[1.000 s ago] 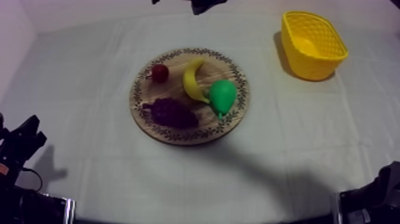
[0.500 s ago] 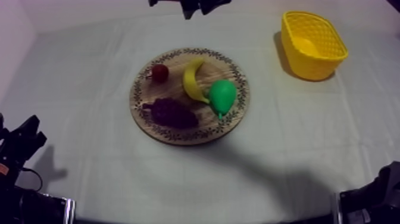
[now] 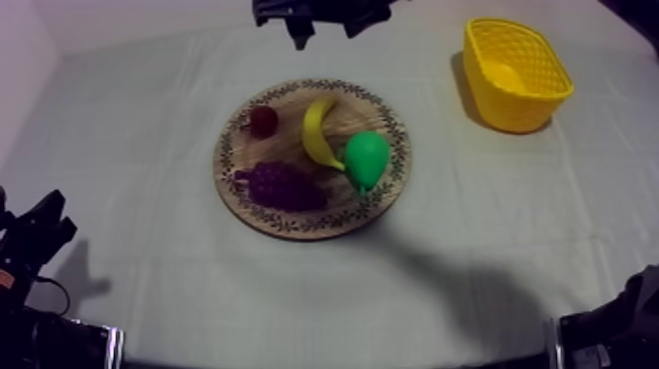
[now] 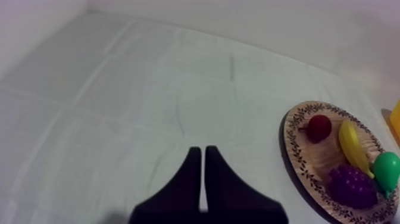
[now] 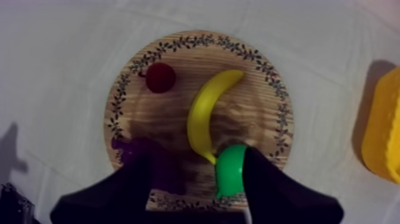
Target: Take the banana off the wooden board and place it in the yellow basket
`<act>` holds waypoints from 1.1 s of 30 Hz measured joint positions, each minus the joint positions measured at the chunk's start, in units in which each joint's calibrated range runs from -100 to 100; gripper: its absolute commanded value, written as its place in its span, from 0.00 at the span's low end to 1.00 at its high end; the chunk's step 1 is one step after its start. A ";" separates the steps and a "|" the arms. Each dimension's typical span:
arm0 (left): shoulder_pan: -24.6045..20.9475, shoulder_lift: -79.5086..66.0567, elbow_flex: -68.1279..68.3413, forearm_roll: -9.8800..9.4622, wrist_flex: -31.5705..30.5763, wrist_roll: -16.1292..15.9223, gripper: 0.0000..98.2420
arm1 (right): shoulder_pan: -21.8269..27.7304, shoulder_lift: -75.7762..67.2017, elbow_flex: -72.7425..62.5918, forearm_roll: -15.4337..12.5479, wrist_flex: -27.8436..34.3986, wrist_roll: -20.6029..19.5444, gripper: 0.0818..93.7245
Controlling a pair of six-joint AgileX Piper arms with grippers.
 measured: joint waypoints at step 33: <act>0.00 0.00 0.00 0.00 0.00 0.00 0.00 | 2.21 21.75 0.95 -3.80 -14.21 -2.11 0.55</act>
